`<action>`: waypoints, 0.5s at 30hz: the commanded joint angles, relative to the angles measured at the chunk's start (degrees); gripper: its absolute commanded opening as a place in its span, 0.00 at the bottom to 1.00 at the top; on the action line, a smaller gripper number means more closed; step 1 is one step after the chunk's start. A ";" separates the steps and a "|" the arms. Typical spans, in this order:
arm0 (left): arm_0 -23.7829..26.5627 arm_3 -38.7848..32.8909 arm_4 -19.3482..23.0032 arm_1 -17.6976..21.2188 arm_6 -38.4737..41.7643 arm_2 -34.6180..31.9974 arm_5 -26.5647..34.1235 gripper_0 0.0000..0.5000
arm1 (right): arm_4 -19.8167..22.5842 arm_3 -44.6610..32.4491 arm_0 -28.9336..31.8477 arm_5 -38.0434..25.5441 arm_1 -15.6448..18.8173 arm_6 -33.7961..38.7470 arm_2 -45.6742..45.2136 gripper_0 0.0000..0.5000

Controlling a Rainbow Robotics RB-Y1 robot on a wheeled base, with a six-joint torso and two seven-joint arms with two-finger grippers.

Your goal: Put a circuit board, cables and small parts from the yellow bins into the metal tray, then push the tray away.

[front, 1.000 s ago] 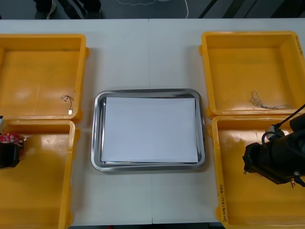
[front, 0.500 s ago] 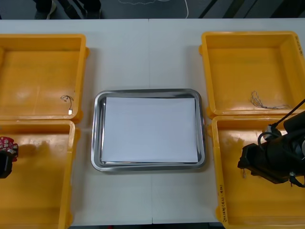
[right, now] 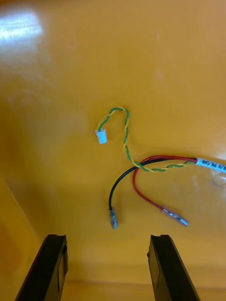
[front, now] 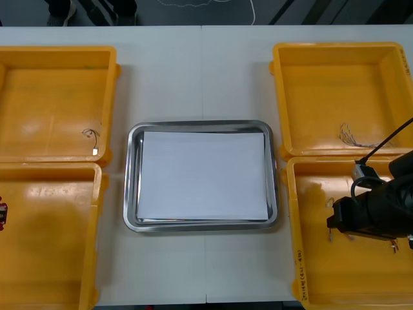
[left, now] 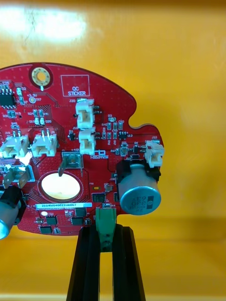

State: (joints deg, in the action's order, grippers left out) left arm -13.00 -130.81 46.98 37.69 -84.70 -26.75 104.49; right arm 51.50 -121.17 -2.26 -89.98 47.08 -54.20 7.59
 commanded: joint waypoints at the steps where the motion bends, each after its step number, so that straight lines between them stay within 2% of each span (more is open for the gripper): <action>1: 3.77 -1.64 1.89 -0.25 3.57 -3.04 5.19 0.00 | -1.32 -0.20 -1.08 -0.90 2.93 -11.98 -3.46 1.00; 6: 8.60 -2.08 4.18 1.25 9.46 -3.13 5.51 0.00 | -3.51 -0.20 -0.99 -0.90 3.72 -23.14 -4.34 1.00; 15: 14.05 -3.31 6.46 6.08 19.13 1.70 5.51 0.00 | -7.91 -0.20 -0.99 -0.90 4.24 -35.89 -4.78 1.00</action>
State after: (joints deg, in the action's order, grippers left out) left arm -1.58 -131.61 52.47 39.20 -74.07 -27.71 109.54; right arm 45.01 -121.16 -2.28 -90.52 48.98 -86.56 4.77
